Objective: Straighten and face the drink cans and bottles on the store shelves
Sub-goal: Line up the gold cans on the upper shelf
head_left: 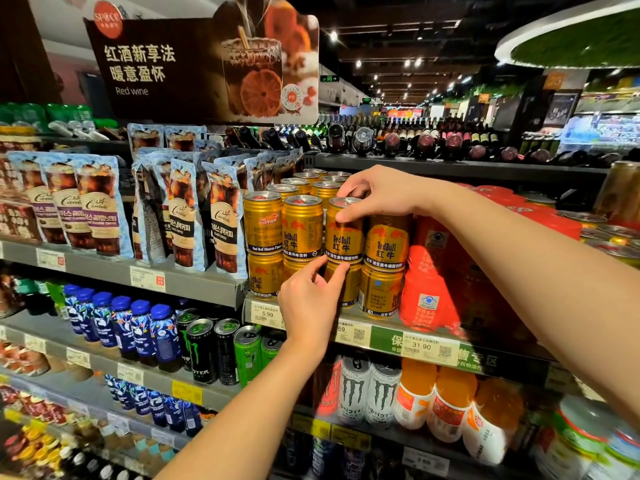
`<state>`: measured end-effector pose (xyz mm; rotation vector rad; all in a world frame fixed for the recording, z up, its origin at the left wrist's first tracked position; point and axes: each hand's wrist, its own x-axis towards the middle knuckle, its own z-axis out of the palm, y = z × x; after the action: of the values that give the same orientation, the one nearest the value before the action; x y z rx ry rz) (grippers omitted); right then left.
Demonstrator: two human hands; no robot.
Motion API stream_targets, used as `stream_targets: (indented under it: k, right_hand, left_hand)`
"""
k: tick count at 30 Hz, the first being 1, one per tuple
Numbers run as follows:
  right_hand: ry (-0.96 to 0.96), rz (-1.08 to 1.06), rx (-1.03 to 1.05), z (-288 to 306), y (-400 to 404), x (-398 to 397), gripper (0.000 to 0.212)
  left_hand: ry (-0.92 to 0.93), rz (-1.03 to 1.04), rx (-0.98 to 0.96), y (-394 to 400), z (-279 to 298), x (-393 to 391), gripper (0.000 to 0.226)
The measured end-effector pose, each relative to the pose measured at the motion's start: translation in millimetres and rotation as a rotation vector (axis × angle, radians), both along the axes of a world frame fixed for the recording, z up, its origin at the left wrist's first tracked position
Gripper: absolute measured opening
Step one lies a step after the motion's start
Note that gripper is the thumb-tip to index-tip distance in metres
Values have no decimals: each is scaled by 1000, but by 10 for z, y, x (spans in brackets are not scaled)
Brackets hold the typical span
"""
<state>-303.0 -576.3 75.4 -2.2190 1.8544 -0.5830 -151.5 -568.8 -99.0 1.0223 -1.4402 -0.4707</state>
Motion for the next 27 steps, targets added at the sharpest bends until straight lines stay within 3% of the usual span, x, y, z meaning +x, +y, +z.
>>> stream_targets:
  k: [27]
  right_hand:
    - [-71, -13, 2, -10, -30, -3, 50]
  left_hand:
    - [-32, -30, 33, -31, -8, 70, 43]
